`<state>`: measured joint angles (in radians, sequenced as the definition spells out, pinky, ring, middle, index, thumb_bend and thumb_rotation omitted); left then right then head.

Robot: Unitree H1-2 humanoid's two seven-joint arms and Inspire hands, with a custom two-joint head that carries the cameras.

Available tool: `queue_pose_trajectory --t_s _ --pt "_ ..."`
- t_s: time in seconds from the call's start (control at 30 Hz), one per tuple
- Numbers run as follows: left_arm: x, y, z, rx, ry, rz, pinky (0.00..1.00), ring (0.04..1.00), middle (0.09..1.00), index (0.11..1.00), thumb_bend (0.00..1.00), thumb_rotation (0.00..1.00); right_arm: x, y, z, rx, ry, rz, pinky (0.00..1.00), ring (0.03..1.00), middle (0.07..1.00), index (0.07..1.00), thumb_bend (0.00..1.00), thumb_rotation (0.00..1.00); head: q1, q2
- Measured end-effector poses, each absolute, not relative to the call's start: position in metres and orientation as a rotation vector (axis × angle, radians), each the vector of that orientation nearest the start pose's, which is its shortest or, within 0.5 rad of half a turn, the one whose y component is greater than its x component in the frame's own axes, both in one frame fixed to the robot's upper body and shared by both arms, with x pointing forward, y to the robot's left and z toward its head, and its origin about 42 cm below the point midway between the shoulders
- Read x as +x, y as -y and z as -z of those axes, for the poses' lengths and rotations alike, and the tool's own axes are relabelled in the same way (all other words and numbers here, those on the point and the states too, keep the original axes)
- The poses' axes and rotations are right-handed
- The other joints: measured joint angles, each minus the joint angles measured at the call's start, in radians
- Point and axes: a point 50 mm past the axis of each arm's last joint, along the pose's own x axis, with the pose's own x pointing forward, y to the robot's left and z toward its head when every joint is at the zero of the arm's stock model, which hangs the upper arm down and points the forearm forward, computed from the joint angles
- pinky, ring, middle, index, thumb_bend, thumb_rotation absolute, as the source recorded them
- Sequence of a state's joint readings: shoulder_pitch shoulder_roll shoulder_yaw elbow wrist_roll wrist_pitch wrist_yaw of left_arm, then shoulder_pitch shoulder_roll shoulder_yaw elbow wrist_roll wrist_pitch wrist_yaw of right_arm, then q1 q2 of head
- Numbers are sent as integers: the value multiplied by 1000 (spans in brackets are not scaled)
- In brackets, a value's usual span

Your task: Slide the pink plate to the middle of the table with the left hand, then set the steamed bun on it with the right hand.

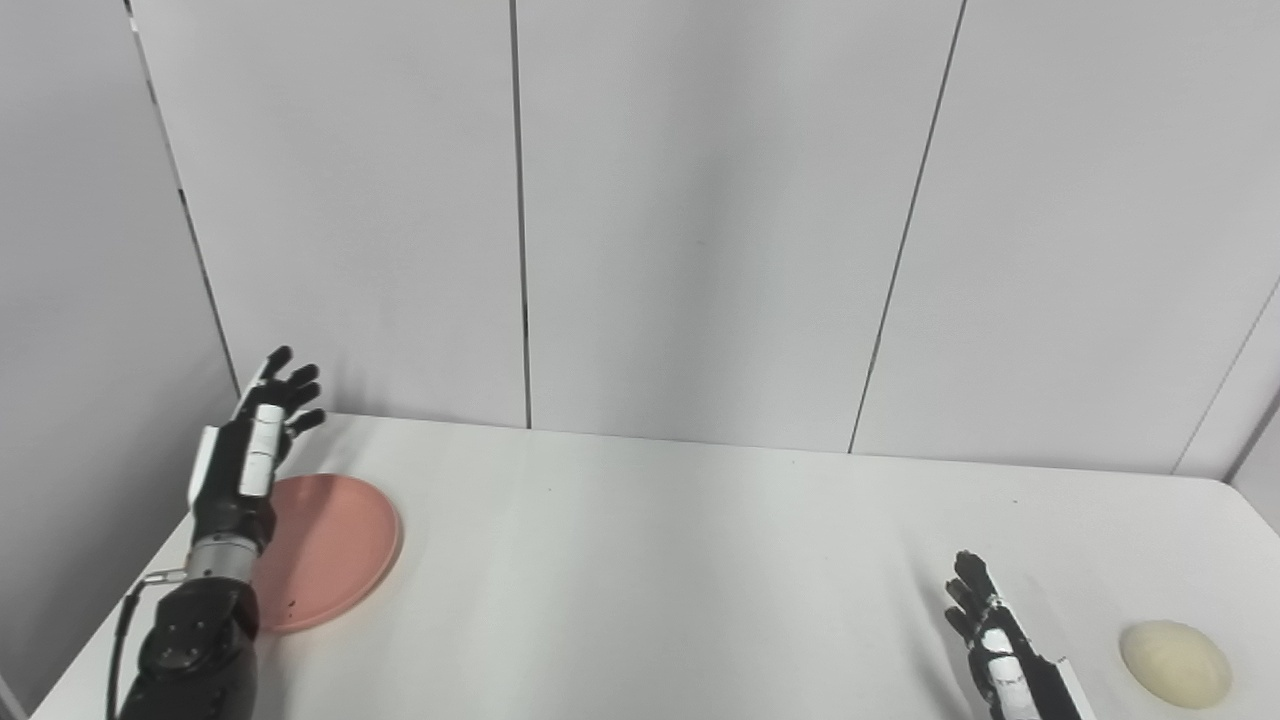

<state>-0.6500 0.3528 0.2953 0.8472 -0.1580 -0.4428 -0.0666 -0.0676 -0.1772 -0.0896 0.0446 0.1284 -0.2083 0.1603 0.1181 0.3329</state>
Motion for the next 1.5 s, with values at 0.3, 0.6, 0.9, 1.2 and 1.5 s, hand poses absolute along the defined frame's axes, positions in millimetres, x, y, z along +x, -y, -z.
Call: queue_pose_trajectory --t_s 0.3,0.6,0.9,1.2,1.5 --pt "458 -415 -161 40 219 -316 834 887 893 932 928 965 303 283 -125 -73 237 -84 985 983 994 963 547 972 0 8" --pt "456 -430 -155 35 172 -364 859 891 894 922 893 976 302 283 -126 -78 239 -85 984 984 992 962 530 970 -2 12" --pt "450 -447 -152 51 140 -412 799 869 865 926 959 962 302 283 -126 -81 239 -85 986 985 996 965 539 977 -2 15" --pt "444 -457 -143 58 92 -442 800 858 851 923 943 957 302 283 -126 -80 240 -86 992 989 999 965 535 976 -3 15" --pt "444 -463 -147 46 105 -464 782 832 834 884 930 945 302 283 -126 -90 241 -87 985 987 997 967 520 976 -5 12"
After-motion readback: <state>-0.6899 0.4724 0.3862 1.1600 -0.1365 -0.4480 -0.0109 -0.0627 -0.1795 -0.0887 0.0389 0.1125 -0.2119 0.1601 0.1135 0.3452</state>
